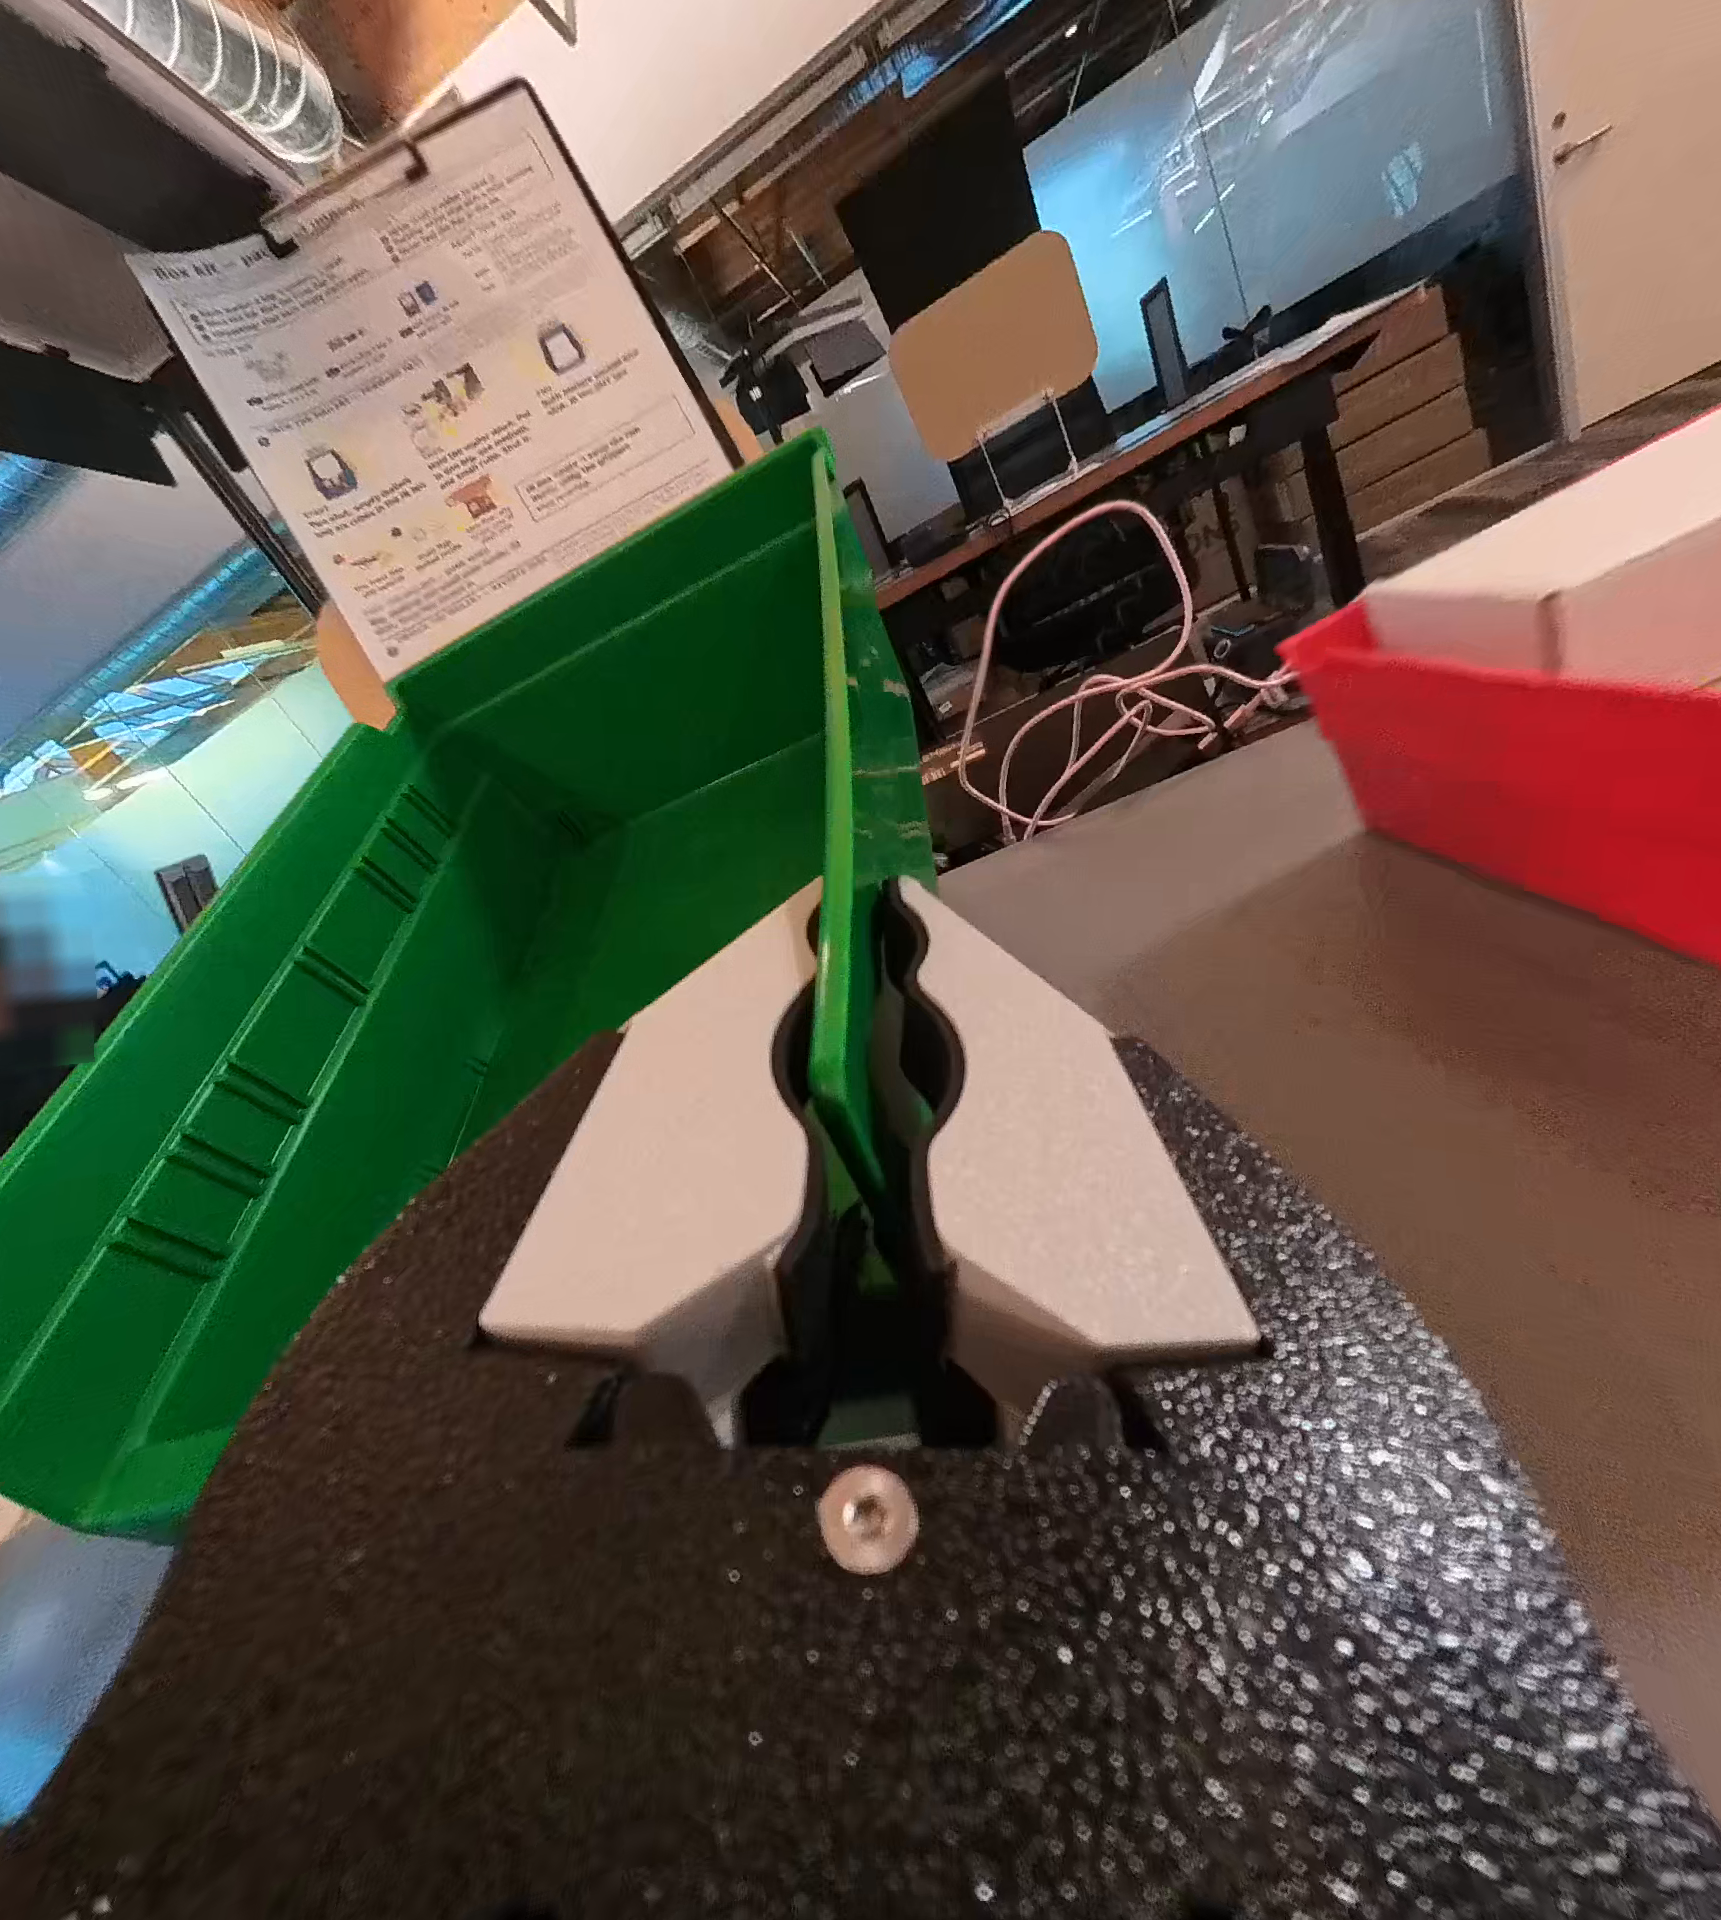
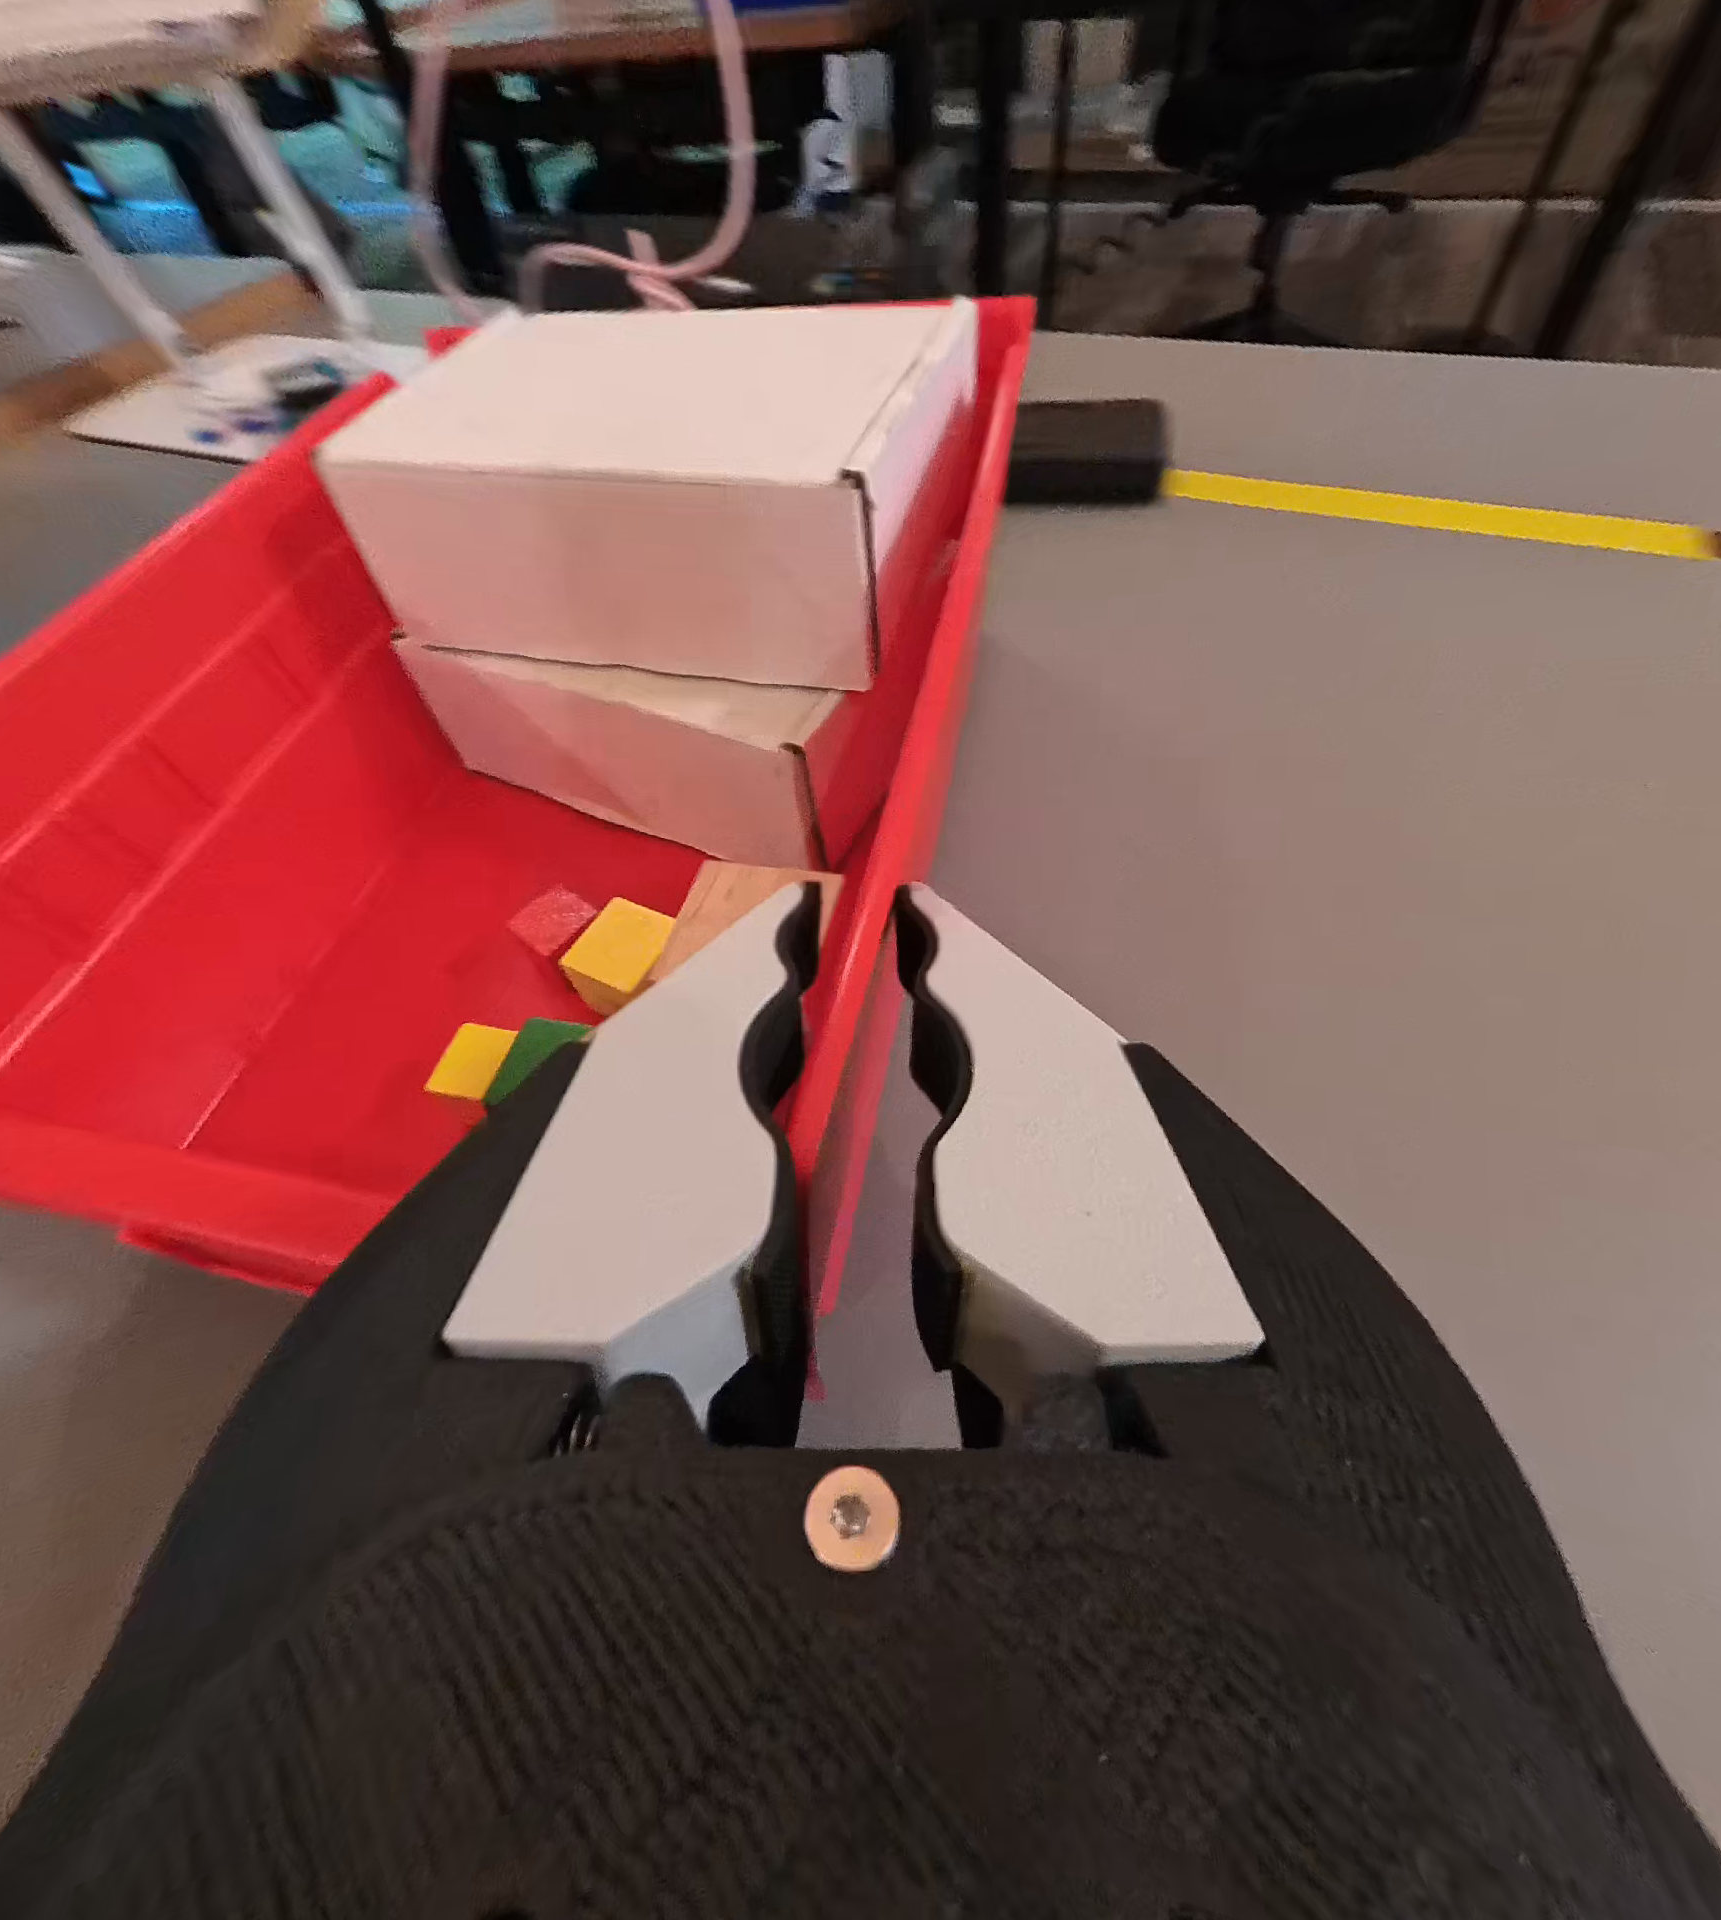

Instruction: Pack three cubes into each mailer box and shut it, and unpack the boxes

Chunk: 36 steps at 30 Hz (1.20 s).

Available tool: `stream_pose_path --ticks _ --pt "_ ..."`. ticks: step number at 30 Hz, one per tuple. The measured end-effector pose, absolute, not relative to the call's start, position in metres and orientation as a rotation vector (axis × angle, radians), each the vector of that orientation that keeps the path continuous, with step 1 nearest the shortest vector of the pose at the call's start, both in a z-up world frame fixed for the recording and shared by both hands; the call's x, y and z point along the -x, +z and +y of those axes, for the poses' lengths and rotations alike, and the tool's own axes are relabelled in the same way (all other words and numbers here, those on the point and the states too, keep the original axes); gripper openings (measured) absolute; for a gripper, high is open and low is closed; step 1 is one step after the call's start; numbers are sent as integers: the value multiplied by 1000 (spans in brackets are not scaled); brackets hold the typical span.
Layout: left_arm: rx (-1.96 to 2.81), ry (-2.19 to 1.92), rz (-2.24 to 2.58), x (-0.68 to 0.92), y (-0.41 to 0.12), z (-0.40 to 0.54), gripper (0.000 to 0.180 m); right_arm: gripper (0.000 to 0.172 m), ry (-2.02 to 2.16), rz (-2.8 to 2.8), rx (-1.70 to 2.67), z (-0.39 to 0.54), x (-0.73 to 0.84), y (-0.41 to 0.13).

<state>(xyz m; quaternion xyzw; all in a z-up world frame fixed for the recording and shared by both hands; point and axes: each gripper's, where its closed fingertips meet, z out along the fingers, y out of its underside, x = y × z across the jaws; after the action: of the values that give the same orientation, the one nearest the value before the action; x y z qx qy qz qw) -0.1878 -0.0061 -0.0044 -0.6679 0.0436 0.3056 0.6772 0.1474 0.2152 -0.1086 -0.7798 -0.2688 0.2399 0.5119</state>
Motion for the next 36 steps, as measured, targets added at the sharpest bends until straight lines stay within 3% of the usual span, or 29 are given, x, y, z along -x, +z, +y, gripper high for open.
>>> stream_pose_path --ticks 5,8,10,12,18,21,23,29,36 --pt "1464 676 91 184 6 -13 3 56 784 -825 1725 160 -54 -107" --pt "1444 674 100 177 10 -13 3 65 860 -1028 1574 120 -16 -107" --pt "1426 661 113 168 14 -11 3 91 864 -1075 1469 108 -12 -94" --pt "1402 628 133 153 20 -9 3 102 796 -1065 1371 111 -22 -73" --pt "1328 380 288 61 41 15 3 86 494 -814 1159 151 -119 17" --pt "1303 129 413 -7 42 29 2 53 422 -542 981 158 -198 65" --pt "1298 -31 509 -54 38 34 3 43 417 -370 845 154 -253 86" --pt "1296 -271 833 -165 12 38 4 44 173 -51 792 156 -376 99" --pt "1362 -372 934 -221 -24 59 3 42 79 -11 755 145 -405 104"
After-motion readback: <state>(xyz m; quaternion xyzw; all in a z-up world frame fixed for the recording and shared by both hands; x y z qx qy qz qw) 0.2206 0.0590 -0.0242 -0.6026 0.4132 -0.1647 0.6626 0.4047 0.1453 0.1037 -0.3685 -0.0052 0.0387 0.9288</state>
